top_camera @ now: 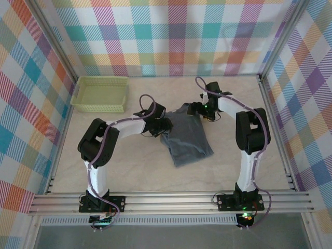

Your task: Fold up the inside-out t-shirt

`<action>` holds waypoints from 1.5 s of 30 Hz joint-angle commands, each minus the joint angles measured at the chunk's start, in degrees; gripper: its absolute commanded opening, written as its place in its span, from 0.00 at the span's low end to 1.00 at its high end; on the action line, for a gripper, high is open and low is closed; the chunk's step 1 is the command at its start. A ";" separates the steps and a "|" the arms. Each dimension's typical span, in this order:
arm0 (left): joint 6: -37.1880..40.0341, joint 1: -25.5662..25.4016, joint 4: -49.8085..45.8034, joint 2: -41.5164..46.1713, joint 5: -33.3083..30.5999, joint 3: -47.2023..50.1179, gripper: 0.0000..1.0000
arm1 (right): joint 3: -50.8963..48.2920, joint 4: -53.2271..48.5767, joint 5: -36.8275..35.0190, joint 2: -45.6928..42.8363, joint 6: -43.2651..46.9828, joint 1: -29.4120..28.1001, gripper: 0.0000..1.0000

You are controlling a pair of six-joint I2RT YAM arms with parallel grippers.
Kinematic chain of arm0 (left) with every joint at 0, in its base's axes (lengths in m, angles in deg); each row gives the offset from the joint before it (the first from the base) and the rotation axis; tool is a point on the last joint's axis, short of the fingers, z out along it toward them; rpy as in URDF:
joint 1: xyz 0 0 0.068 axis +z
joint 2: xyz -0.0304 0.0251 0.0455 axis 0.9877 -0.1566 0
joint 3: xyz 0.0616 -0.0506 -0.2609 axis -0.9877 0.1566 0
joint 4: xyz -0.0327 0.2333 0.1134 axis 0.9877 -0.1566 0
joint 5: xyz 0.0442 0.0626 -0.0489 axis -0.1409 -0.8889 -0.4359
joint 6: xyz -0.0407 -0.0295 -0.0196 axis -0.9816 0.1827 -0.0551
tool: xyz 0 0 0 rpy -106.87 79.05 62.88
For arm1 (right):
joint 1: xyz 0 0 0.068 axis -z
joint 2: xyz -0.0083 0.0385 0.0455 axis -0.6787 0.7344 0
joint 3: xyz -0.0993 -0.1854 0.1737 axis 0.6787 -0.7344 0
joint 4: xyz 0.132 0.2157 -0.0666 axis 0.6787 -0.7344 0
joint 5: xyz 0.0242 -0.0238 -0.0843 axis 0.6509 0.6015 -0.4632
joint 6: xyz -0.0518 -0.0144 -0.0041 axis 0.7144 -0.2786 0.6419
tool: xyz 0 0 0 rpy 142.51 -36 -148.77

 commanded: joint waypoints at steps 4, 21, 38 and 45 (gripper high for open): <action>2.02 0.56 -0.16 -6.21 2.69 -5.81 0.44 | 1.00 0.12 3.22 3.43 -1.64 -1.82 0.88; 4.88 3.67 18.48 4.26 11.56 5.44 0.03 | -11.72 14.29 13.40 -8.42 -9.78 1.25 0.15; 12.29 10.28 19.48 14.77 15.95 -2.32 0.00 | -0.99 19.34 20.65 -15.44 -9.60 4.54 0.00; 22.15 10.40 17.91 14.23 16.08 -7.41 0.00 | 1.41 25.75 20.47 -14.01 -8.37 4.53 0.00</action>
